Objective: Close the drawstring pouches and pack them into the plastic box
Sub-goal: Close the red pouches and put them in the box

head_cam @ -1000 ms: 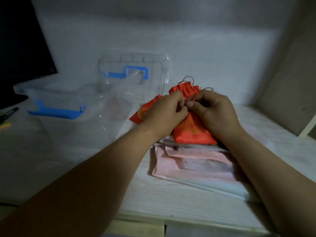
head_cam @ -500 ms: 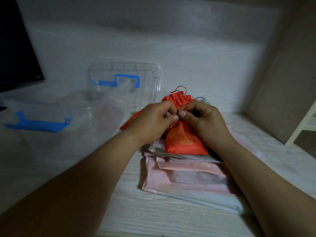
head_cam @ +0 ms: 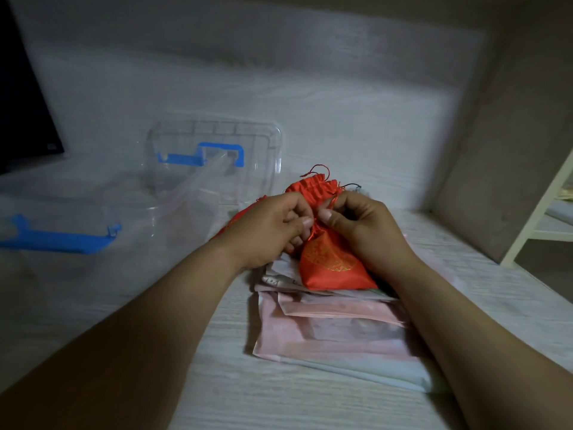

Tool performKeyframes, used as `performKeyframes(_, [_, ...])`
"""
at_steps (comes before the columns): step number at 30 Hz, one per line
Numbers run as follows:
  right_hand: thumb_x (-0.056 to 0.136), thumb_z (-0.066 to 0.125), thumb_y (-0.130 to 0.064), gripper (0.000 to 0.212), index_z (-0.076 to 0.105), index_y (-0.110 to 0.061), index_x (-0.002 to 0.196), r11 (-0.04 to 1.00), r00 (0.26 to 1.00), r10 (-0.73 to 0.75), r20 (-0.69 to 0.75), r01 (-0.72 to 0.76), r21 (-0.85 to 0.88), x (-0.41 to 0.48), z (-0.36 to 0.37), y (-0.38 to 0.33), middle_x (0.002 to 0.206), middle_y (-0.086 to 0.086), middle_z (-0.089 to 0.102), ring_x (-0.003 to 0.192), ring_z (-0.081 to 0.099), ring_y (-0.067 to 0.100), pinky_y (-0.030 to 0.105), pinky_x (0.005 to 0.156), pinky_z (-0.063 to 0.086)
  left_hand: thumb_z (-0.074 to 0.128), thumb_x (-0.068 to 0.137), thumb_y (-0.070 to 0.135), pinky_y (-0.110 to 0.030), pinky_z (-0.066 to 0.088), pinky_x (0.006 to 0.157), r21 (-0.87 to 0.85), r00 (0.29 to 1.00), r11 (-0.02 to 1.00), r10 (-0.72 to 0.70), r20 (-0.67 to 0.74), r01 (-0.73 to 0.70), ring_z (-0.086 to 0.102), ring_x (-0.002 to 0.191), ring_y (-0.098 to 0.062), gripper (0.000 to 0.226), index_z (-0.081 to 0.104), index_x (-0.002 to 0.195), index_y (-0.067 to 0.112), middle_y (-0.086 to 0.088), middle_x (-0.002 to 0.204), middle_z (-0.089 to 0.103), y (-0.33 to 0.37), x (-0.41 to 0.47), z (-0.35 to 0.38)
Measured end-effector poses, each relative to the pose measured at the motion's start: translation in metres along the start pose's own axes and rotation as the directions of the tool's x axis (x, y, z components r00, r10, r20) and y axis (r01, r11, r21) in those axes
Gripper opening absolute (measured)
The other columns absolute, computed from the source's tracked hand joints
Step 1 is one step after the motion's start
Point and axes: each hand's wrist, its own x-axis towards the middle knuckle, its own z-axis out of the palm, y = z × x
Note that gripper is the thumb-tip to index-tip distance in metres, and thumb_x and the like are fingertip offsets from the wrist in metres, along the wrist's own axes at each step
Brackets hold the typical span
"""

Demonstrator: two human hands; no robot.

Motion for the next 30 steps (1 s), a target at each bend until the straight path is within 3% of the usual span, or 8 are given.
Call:
performKeyframes(4, [0.095,0.070,-0.005,0.017,0.062,-0.009,0.080,1.000,1.000,0.003,0.006,-0.003,0.021,0.000,-0.001,-0.003,0.090,0.018,0.068,0.075,0.053,0.011,0.026,0.070,0.044,0.056,0.106,0.016,-0.025,0.044,0.054,0.009,0.999,1.000,-0.028,-0.025,0.029,0.054,0.058,-0.008,0.014,0.057,0.092,0.019,0.001,0.071,0.060,-0.003,0.001,-0.001])
performKeyframes(7, [0.097,0.067,-0.007,0.020,0.059,-0.001,0.081,0.999,0.999,0.041,-0.002,-0.041,-0.002,0.003,-0.008,-0.001,0.082,0.001,0.065,0.069,0.050,0.006,0.023,0.067,0.042,0.056,0.100,0.033,-0.036,0.039,0.057,0.058,0.998,0.997,-0.039,-0.042,0.042,0.046,0.058,-0.016,0.013,0.055,0.088,0.027,0.003,0.066,0.052,-0.007,0.002,-0.002])
performKeyframes(12, [0.098,0.068,-0.016,0.022,0.062,-0.002,0.084,0.982,0.995,0.089,-0.048,-0.095,-0.163,0.007,-0.014,0.007,0.069,-0.008,0.059,0.059,0.046,0.002,0.023,0.061,0.039,0.051,0.090,0.042,-0.053,0.049,0.060,0.065,0.991,0.993,-0.089,-0.104,0.096,0.051,0.063,-0.021,0.013,0.054,0.087,0.030,-0.005,0.072,0.057,-0.007,0.001,0.000])
performKeyframes(19, [0.097,0.069,-0.022,0.025,0.057,-0.017,0.075,0.982,0.985,0.112,-0.131,-0.129,-0.136,0.010,-0.011,0.011,0.064,-0.008,0.055,0.059,0.045,0.009,0.031,0.064,0.038,0.055,0.101,0.040,-0.042,0.043,0.066,-0.036,0.983,0.990,-0.141,-0.118,0.138,0.051,0.071,-0.021,0.017,0.058,0.090,0.027,-0.004,0.080,0.058,-0.005,0.001,0.004])
performKeyframes(22, [0.097,0.069,-0.024,0.027,0.056,-0.015,0.076,0.983,0.979,0.110,-0.172,-0.133,-0.128,0.011,-0.010,0.011,0.063,-0.006,0.056,0.058,0.046,0.011,0.033,0.062,0.038,0.058,0.097,0.060,-0.037,0.043,0.072,-0.027,0.985,0.988,-0.156,-0.076,0.154,0.053,0.074,-0.014,0.047,0.061,0.094,0.013,0.000,0.081,0.057,0.000,-0.002,0.005])
performKeyframes(24, [0.097,0.068,-0.023,0.027,0.055,-0.012,0.077,0.988,0.976,0.091,-0.196,-0.114,-0.105,0.009,-0.008,0.008,0.068,-0.001,0.059,0.060,0.047,0.012,0.034,0.063,0.039,0.066,0.097,0.049,-0.030,0.040,0.069,-0.006,0.992,0.993,-0.115,-0.045,0.115,0.049,0.068,-0.007,0.042,0.061,0.084,0.010,0.007,0.071,0.054,0.002,-0.002,0.008])
performKeyframes(26, [0.096,0.069,-0.026,0.028,0.054,-0.014,0.076,0.992,0.978,0.075,-0.195,-0.093,-0.084,0.007,-0.005,0.005,0.071,0.000,0.059,0.064,0.047,0.012,0.035,0.064,0.040,0.068,0.099,0.032,-0.028,0.037,0.064,-0.008,0.994,0.996,-0.085,-0.064,0.085,0.044,0.060,-0.005,0.030,0.058,0.074,0.018,0.011,0.062,0.049,0.003,-0.002,0.012])
performKeyframes(30, [0.088,0.071,-0.046,0.036,0.066,-0.010,0.091,0.981,0.975,0.194,-0.105,-0.192,0.030,0.004,-0.005,-0.014,0.082,0.007,0.068,0.074,0.058,0.017,0.042,0.075,0.049,0.060,0.104,0.030,-0.035,0.040,0.068,-0.107,0.967,0.993,-0.079,-0.241,0.055,0.047,0.066,-0.014,0.027,0.055,0.083,0.014,-0.001,0.071,0.052,0.013,-0.001,0.016])
